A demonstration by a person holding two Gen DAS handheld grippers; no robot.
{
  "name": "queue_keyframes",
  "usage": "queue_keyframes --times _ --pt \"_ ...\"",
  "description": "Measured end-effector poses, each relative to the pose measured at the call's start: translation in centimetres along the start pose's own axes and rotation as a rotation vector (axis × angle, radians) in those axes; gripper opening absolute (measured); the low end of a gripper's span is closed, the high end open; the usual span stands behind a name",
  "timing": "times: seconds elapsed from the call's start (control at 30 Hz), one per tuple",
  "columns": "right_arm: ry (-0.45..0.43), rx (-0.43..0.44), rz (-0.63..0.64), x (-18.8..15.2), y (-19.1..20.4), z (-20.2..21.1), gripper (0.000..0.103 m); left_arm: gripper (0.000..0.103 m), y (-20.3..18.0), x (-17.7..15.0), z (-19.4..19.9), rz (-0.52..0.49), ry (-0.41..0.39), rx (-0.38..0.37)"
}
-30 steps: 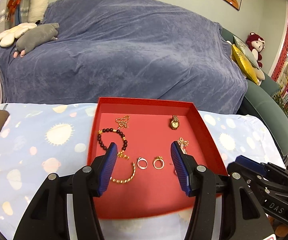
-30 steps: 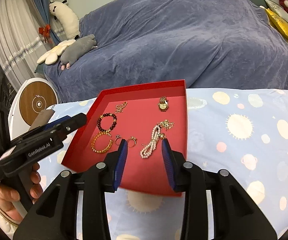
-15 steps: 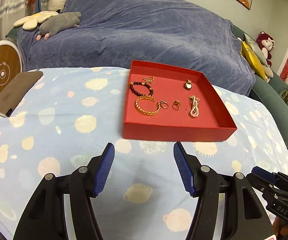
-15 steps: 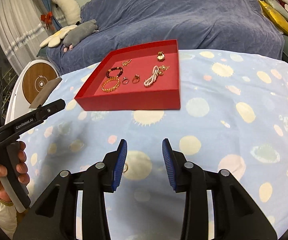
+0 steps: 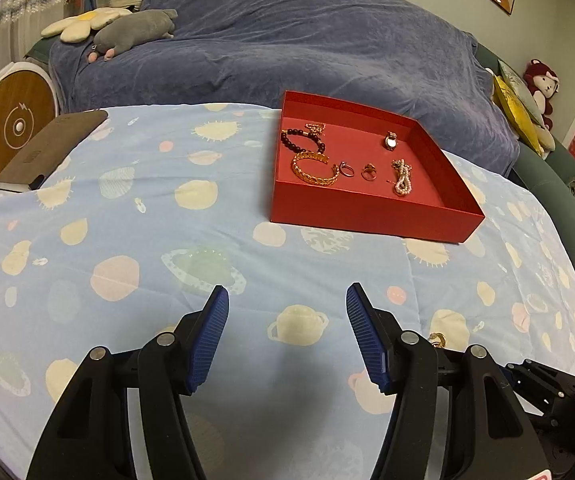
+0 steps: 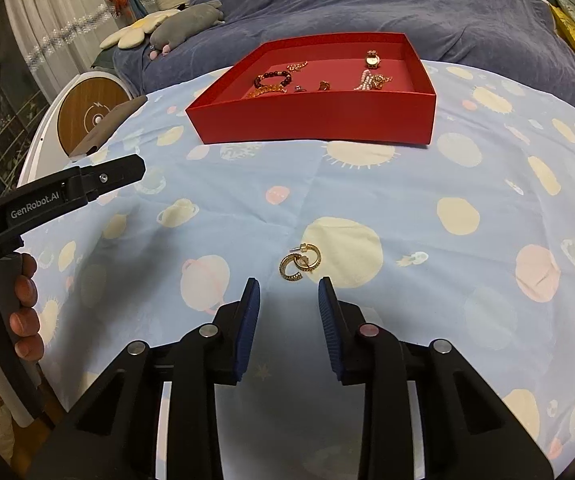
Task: Organize jewelry
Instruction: 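Move the right gripper down to the pair of gold hoop earrings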
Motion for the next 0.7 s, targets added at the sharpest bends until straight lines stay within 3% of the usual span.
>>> queue_keyframes --times 0.53,0.7 --pt "-0.010 -0.038 0.044 1.0 0.9 -2.3 0.019 0.059 0.2 0.4 -0.9 0.021 0.025 -0.005" --pt "-0.019 -0.020 0.003 1.5 0.2 -1.9 0.018 0.059 0.2 0.4 -0.7 0.020 0.023 -0.016"
Point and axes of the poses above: each gripper's, at about its wrist camera, not at the fingertips, and z roughly against the way its jaws point, y to its left, x to its top, the point moved 1 cm from there along -z, roughly the way its jaws point, and after that the axes turned 8 degrees about z, right-handed, at the moved point
